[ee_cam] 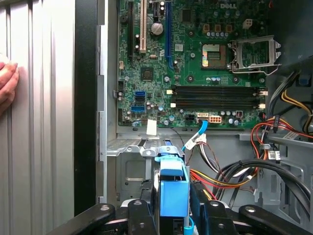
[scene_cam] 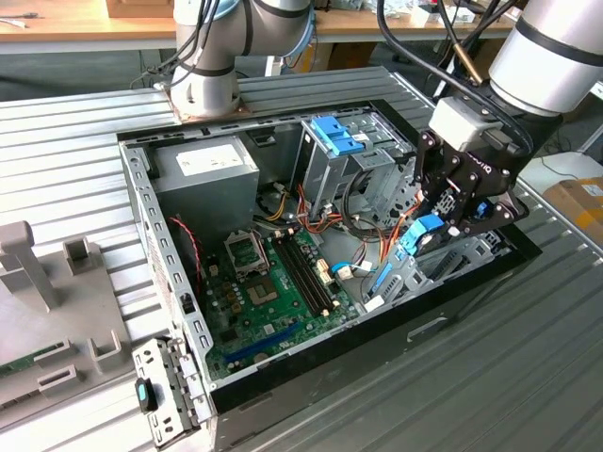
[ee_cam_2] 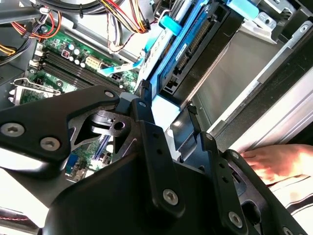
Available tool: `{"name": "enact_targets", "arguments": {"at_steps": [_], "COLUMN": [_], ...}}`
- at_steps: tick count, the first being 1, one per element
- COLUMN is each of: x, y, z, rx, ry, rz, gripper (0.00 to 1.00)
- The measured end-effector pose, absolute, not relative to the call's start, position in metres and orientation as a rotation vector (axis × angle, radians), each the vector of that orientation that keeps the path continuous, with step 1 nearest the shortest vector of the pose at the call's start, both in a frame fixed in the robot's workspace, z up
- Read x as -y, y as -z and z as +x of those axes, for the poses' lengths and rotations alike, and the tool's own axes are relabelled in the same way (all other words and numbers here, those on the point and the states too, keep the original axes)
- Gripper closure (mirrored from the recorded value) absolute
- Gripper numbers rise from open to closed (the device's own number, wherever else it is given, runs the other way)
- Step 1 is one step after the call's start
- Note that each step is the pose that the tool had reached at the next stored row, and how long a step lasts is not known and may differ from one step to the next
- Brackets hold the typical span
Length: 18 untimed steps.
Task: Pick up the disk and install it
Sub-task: 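Insert the disk into the insertion slot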
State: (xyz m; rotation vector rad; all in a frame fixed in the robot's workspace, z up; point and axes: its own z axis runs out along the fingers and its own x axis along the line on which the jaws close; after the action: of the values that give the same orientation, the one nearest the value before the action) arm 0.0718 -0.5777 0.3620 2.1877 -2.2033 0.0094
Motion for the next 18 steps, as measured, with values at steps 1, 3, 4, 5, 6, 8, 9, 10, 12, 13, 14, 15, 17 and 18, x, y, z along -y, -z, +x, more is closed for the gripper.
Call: {"name": "enact_targets", "arguments": {"at_steps": [1, 3, 4, 5, 6, 8, 9, 10, 12, 13, 14, 15, 17, 18], "x": [0.578, 0.578, 0.578, 0.578, 0.578, 0.578, 0.578, 0.578, 0.577, 0.577, 0.577, 0.577, 0.577, 0.577], "y": [-0.362, -0.362, -0.362, -0.362, -0.362, -0.362, -0.362, -0.363, -0.371, -0.375, -0.384, -0.394, -0.412, -0.424], "z": [0.072, 0.072, 0.072, 0.072, 0.072, 0.072, 0.072, 0.072, 0.072, 0.072, 0.072, 0.072, 0.072, 0.072], "rx": [2.203, 2.203, 2.203, 2.203, 2.203, 2.203, 2.202, 2.202, 2.201, 2.2, 2.199, 2.198, 2.197, 2.197], "ry": [-0.01, -0.01, -0.01, -0.01, -0.011, -0.011, -0.011, -0.013, -0.015, -0.016, -0.018, -0.022, -0.026, -0.029], "rz": [2.188, 2.187, 2.187, 2.187, 2.187, 2.187, 2.187, 2.186, 2.185, 2.185, 2.184, 2.182, 2.181, 2.181], "gripper": [0.56, 0.58, 0.58, 0.64, 0.64, 0.64, 0.64, 0.64, 0.64, 0.64, 0.64, 0.64, 0.64, 0.64]}}
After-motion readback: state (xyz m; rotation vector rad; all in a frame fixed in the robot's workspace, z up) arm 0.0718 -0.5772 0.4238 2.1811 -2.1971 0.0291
